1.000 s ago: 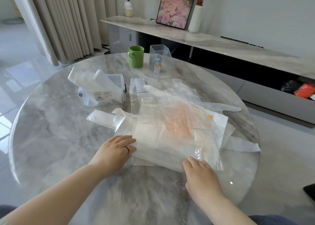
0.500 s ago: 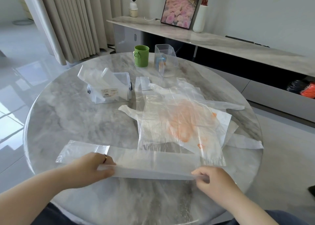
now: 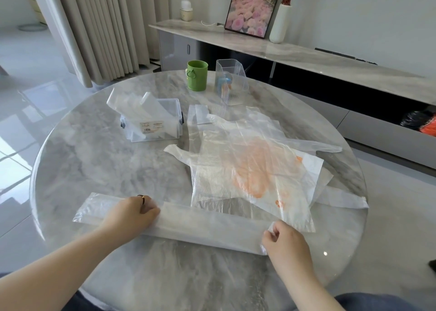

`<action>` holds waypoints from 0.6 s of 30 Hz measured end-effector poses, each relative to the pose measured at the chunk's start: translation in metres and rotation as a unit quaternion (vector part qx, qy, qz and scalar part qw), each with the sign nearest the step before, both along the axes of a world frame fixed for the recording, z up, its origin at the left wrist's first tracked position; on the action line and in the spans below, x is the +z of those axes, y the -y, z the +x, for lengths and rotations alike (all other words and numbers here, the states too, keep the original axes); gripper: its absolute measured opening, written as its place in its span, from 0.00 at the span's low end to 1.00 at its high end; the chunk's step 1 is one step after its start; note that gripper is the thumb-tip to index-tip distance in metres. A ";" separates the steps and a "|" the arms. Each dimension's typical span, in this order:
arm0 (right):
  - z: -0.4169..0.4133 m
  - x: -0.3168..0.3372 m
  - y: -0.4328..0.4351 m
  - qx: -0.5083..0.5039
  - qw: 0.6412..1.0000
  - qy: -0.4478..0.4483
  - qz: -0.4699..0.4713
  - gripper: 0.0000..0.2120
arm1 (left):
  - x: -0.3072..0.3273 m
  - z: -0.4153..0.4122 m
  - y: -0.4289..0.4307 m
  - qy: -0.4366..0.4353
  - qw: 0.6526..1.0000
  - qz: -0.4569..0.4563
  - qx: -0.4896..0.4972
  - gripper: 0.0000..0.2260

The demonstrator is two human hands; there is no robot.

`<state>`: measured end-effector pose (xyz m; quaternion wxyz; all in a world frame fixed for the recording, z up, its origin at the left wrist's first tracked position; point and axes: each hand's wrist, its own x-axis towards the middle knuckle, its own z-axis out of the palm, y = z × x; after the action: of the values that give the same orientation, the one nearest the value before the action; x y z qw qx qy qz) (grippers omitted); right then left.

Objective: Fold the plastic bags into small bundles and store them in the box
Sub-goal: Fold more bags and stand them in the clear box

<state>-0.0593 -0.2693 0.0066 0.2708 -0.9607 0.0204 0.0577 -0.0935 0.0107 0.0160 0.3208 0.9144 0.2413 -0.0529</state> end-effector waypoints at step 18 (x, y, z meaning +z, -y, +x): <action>-0.001 0.007 -0.004 0.039 0.990 0.017 -0.138 0.17 | -0.030 -0.014 0.085 0.140 0.917 0.227 -0.298 0.22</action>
<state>-0.0600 -0.2649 0.0136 0.1339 -0.9897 -0.0138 0.0484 -0.1070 -0.0746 -0.0145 0.1050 0.9902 -0.0838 0.0388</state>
